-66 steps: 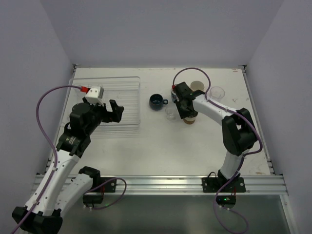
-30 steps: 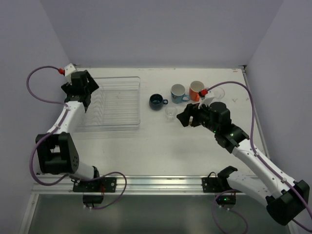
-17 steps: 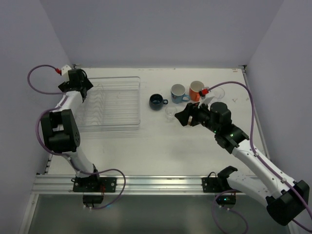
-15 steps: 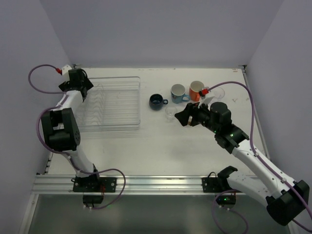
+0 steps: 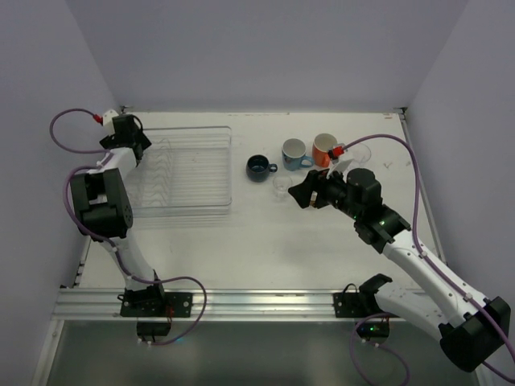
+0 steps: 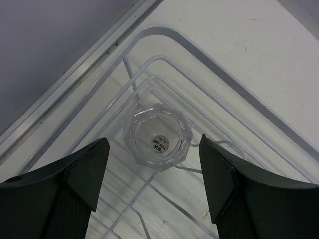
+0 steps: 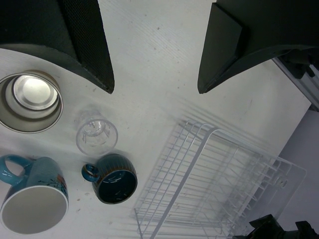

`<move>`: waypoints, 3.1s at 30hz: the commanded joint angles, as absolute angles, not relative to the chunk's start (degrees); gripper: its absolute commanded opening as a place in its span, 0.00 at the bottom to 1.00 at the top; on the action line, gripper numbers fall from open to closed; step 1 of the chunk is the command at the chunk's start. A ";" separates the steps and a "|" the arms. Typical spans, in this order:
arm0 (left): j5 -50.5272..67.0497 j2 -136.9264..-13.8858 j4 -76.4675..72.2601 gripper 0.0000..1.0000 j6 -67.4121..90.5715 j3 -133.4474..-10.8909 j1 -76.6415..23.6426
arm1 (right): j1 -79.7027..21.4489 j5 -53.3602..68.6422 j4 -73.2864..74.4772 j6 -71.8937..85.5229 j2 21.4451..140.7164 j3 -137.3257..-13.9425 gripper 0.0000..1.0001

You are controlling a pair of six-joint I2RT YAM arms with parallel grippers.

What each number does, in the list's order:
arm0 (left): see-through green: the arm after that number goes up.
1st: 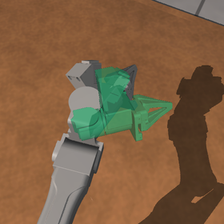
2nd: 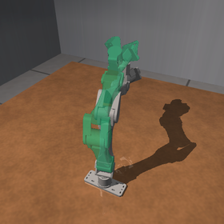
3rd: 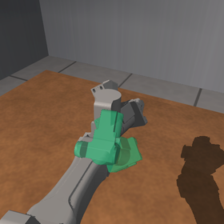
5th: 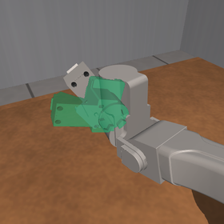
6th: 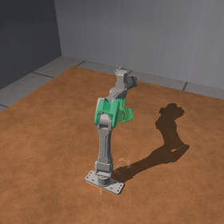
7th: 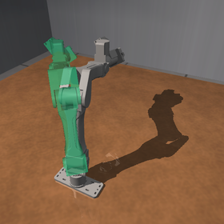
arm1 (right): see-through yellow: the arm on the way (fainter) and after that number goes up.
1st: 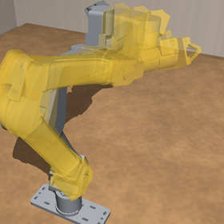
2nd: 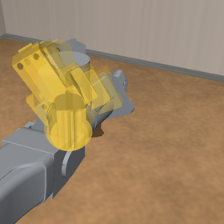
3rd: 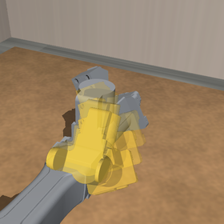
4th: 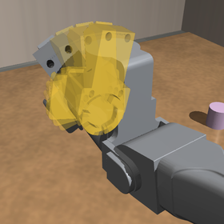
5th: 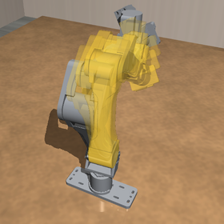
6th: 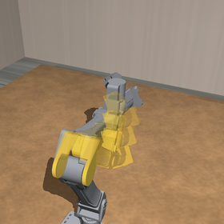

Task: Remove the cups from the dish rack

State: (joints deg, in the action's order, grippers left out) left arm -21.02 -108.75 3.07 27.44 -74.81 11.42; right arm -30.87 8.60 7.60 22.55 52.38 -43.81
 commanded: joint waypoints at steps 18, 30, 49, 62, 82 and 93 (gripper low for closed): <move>-19.16 -101.96 -3.43 0.31 24.61 -73.04 12.04 | -31.38 9.66 3.61 23.11 51.68 -43.33 0.70; -3.81 -72.36 -1.49 0.29 33.92 -59.95 11.52 | -31.64 16.43 -5.07 33.37 49.48 -42.10 0.70; 34.36 -44.56 -28.55 0.29 67.66 -34.37 -8.51 | -38.14 22.40 -40.42 51.15 59.49 -39.28 0.71; 32.61 -43.42 -32.34 0.29 68.64 -32.52 -17.75 | -41.22 30.67 -47.37 54.67 69.08 -45.53 0.66; 25.68 -45.09 -18.04 1.00 54.78 -39.53 -23.99 | -41.93 23.57 -36.06 46.17 64.17 -46.14 0.00; 8.80 -36.04 11.68 1.00 27.52 -47.03 -23.91 | -25.61 -0.51 20.10 25.06 55.54 -54.84 0.00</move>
